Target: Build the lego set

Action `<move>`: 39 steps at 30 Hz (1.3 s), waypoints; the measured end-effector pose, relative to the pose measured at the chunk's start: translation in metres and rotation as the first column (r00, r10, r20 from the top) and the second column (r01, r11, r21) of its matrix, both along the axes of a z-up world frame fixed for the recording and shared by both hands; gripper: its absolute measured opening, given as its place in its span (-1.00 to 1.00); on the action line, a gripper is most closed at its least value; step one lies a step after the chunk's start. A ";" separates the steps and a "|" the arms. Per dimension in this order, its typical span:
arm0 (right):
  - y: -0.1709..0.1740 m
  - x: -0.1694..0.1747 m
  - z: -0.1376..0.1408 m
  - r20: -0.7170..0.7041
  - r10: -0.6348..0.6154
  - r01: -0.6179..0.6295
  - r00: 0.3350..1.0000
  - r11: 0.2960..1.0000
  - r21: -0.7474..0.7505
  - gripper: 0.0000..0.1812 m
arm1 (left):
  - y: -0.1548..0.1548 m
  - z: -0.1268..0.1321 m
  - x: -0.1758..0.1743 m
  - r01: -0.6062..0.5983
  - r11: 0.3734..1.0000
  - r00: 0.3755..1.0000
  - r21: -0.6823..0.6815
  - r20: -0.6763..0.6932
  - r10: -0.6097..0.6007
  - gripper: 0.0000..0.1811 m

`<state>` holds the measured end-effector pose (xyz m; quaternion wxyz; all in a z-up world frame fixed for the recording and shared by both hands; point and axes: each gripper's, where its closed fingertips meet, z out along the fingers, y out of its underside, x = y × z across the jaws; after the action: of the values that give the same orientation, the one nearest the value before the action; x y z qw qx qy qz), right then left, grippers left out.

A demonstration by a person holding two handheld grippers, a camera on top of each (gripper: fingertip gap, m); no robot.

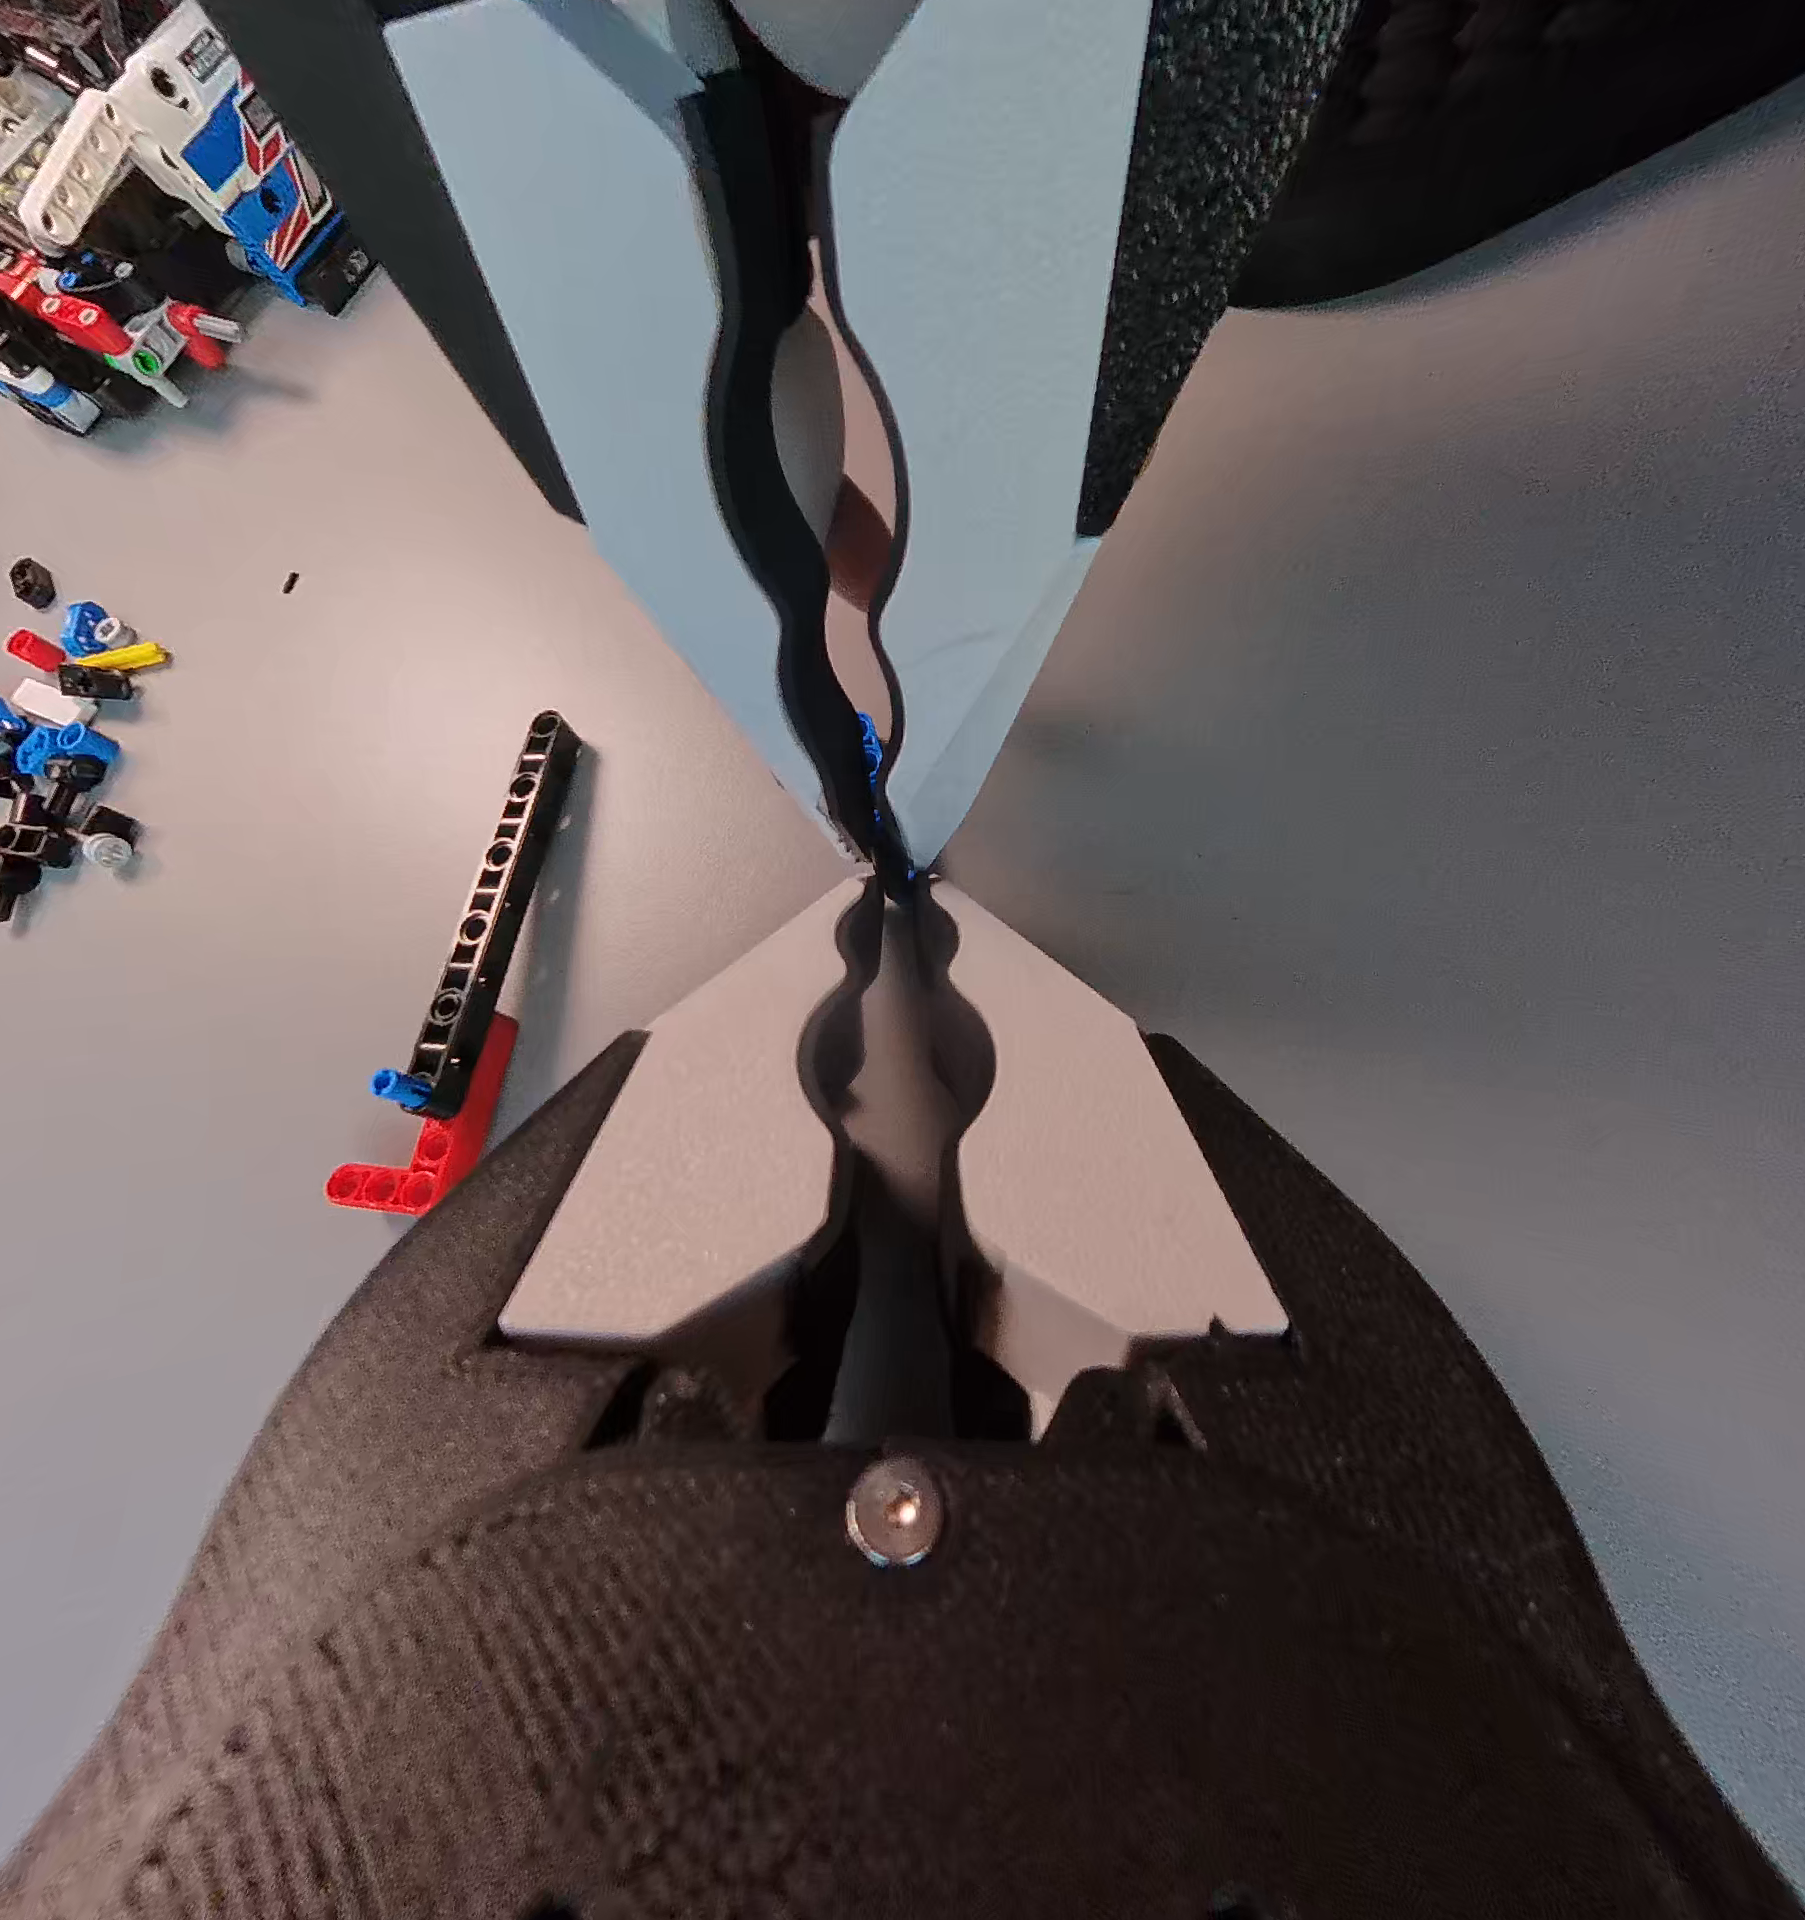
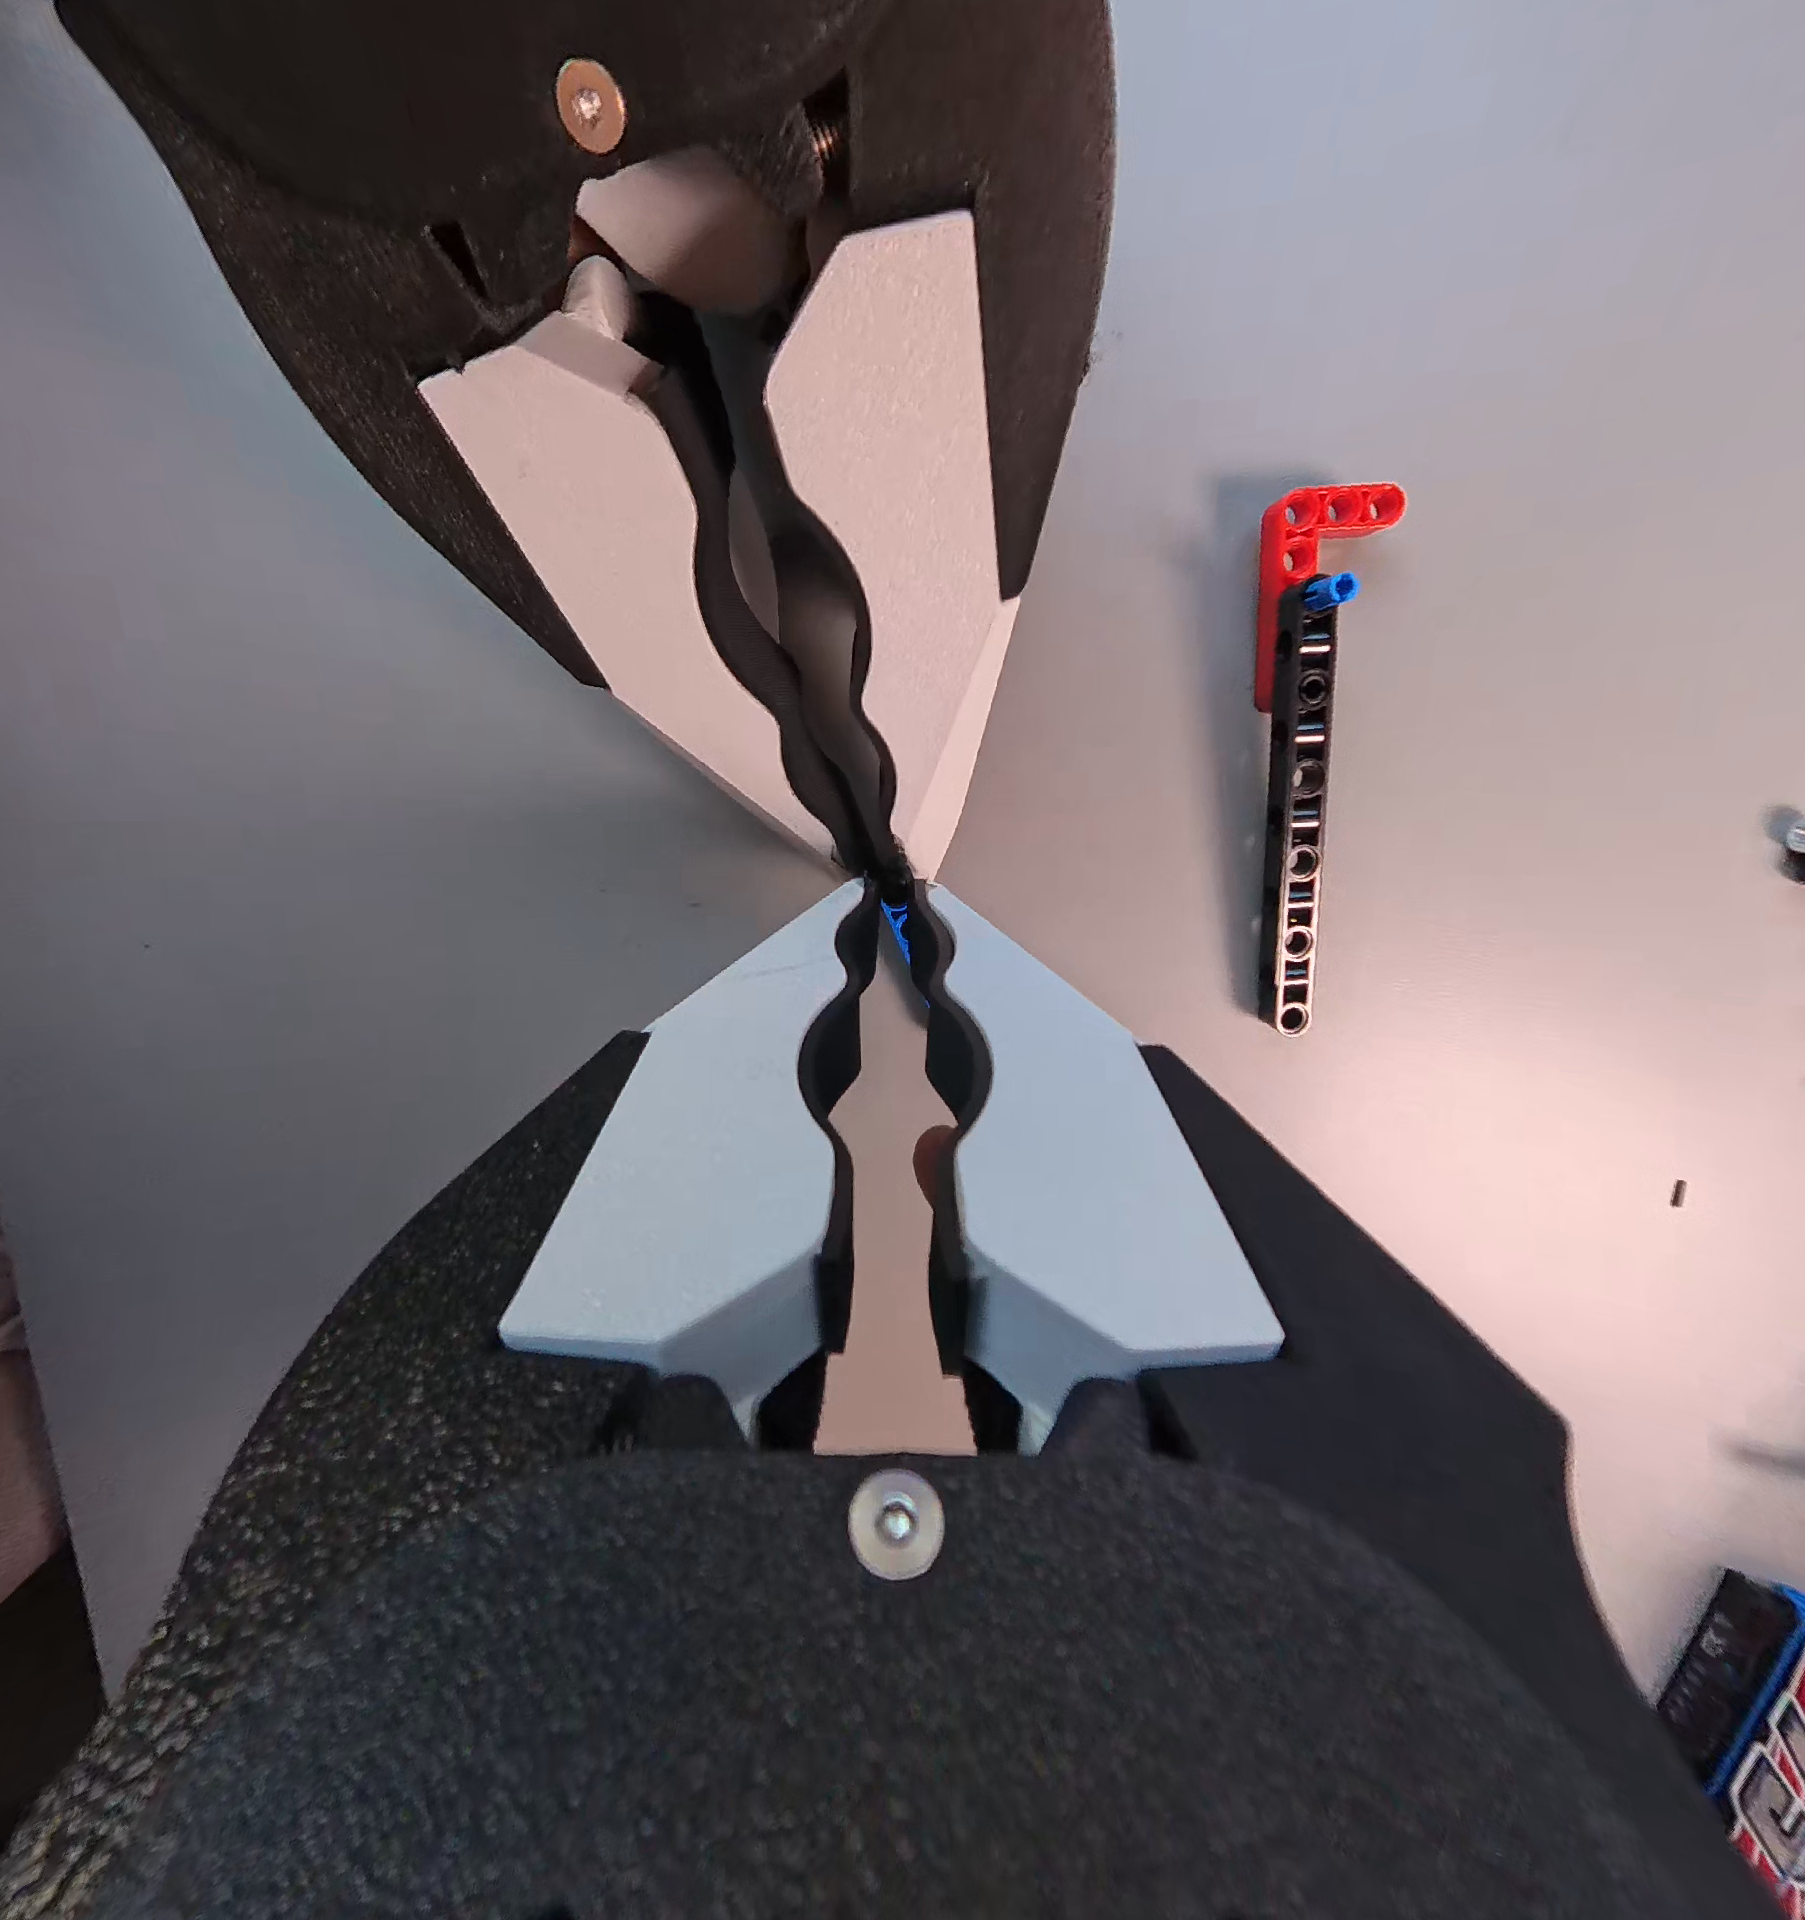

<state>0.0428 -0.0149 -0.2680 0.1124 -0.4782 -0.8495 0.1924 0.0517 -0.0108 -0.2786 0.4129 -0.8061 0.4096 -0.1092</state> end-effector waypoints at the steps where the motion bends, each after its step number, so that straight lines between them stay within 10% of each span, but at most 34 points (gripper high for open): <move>1: 0.000 0.000 0.000 -0.009 0.006 -0.006 1.000 1.000 0.002 -0.96 | 0.000 0.000 0.000 0.001 1.000 1.000 0.001 -0.001 -0.001 -0.95; 20: -0.002 -0.002 0.001 -0.095 0.181 -0.166 0.979 0.975 0.147 -0.98 | 0.000 0.000 -0.002 0.004 1.000 0.999 -0.016 -0.054 -0.005 -0.97; 39: 0.006 0.002 -0.001 0.097 0.080 -0.087 0.992 0.994 0.072 -0.97 | -0.009 0.003 -0.014 -0.007 0.998 0.999 -0.057 0.039 0.009 -0.86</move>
<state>0.0450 -0.0084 -0.2690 0.0823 -0.4461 -0.8798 0.1418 0.0374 -0.0193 -0.2759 0.3983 -0.8168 0.3949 -0.1348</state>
